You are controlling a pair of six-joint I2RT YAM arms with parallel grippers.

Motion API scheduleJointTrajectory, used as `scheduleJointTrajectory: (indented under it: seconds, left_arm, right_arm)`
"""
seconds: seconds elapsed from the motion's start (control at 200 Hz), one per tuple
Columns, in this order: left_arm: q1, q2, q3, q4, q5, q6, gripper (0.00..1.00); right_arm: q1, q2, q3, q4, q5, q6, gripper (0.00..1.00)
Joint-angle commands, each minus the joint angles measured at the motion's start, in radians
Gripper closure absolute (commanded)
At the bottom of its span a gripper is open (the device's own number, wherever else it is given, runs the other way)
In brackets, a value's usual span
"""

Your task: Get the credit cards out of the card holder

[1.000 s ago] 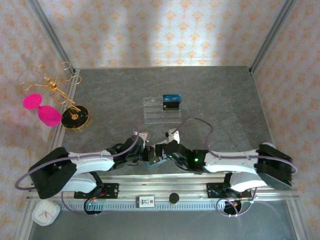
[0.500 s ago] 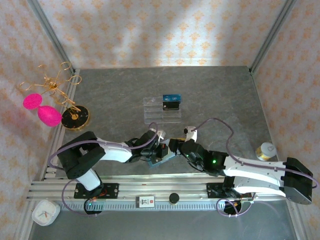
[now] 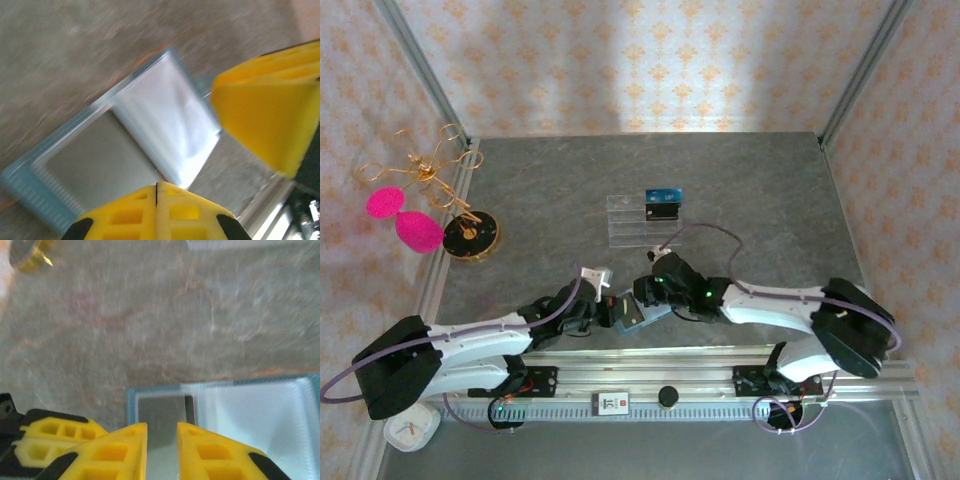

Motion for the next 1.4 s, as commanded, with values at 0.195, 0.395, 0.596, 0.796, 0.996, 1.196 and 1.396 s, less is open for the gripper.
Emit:
scheduleJointTrajectory:
  seconds: [0.195,0.395,0.596,0.796,0.996,1.196,1.396]
  left_arm:
    - [0.039,0.063,-0.009,0.019,-0.044,0.035,1.0]
    - [0.072,0.118,0.014,0.003,-0.041,0.089,1.0]
    - [0.077,0.147,0.019,0.001,-0.043,0.109,1.0]
    - [0.078,0.18,0.022,0.015,-0.03,0.119,1.0]
    - [0.078,0.193,0.026,0.015,-0.023,0.126,1.0]
    - [0.078,0.186,0.026,0.008,-0.017,0.129,1.0]
    - [0.082,0.158,0.019,-0.011,-0.021,0.137,1.0]
  right_arm:
    - [-0.038,0.14,0.072,-0.035,-0.183,-0.061,0.77]
    - [-0.048,0.166,0.077,-0.057,-0.145,-0.05,0.74]
    - [-0.05,0.191,0.087,-0.088,-0.112,-0.047,0.73]
    - [-0.05,0.211,0.079,-0.069,-0.149,-0.044,0.75]
    - [-0.05,0.193,0.06,-0.021,-0.181,-0.021,0.85]
    - [-0.051,0.185,0.039,-0.001,-0.167,0.009,1.0]
    - [-0.05,0.112,-0.008,-0.041,-0.028,0.051,1.0]
